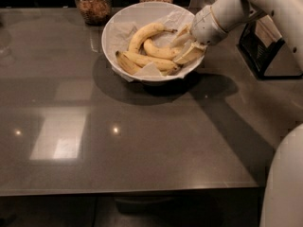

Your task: Pick banana from white bowl

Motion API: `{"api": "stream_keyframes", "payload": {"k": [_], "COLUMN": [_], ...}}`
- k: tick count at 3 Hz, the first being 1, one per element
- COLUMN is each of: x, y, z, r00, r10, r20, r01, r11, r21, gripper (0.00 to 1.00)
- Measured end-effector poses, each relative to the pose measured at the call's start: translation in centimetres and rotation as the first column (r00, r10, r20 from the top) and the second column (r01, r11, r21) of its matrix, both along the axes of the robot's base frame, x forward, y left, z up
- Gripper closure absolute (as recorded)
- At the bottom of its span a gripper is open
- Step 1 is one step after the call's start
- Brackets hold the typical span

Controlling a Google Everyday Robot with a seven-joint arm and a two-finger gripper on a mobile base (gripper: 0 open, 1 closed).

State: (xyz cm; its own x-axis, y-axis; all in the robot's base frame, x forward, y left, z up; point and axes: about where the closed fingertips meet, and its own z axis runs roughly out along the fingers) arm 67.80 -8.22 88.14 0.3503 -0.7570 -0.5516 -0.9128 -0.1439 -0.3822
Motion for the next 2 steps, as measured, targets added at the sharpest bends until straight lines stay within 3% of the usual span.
{"api": "stream_keyframes", "payload": {"k": [2], "x": [-1.9], "y": [-1.4], "z": [3.4], "r00": [0.9984], "r10": [-0.056], "r20": [0.002], "r01": [0.056], "r11": [0.998], "r21": [0.03], "gripper": [1.0]}}
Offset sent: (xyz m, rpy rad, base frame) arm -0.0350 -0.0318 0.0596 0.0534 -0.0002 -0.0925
